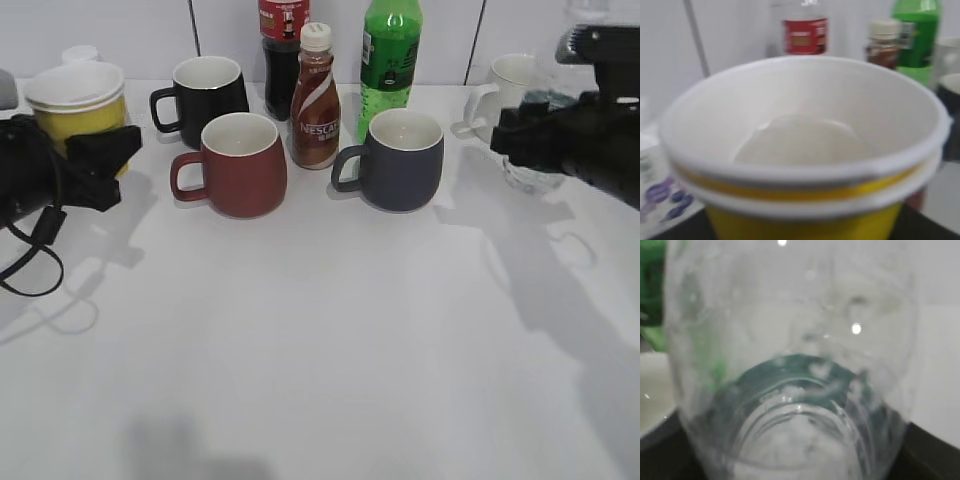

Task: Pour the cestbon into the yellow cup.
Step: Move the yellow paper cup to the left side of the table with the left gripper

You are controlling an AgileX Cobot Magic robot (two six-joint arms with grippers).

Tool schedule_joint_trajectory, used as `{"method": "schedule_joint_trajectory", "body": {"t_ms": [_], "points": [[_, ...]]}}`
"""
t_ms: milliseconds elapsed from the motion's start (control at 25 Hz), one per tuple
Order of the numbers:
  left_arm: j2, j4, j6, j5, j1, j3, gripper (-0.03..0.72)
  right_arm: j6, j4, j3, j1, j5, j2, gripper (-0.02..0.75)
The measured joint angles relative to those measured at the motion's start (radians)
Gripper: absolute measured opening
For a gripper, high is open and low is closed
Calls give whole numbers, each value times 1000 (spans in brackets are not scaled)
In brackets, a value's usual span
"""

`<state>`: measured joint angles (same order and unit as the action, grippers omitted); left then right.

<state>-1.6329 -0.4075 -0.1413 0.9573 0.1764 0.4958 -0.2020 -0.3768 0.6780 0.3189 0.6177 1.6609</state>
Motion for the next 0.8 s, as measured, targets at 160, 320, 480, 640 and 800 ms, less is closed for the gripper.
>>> {"method": "schedule_joint_trajectory", "body": {"t_ms": [160,320,480,640,800], "points": [[-53,64,27,15,-13,0,366,-1,-22,-11,-29,-12,0,472],[-148,138,96,97,-14,0,366,-32,-25,-11,-61,-10,0,472],[-251,205,109,216,-15,1,366,-68,-22,-11,-66,25,20,472],[-339,229,110,221,-15,35,366,-78,-4,-11,-66,91,88,472],[-391,232,110,223,-15,96,366,-79,10,-12,-66,177,135,472]]}}
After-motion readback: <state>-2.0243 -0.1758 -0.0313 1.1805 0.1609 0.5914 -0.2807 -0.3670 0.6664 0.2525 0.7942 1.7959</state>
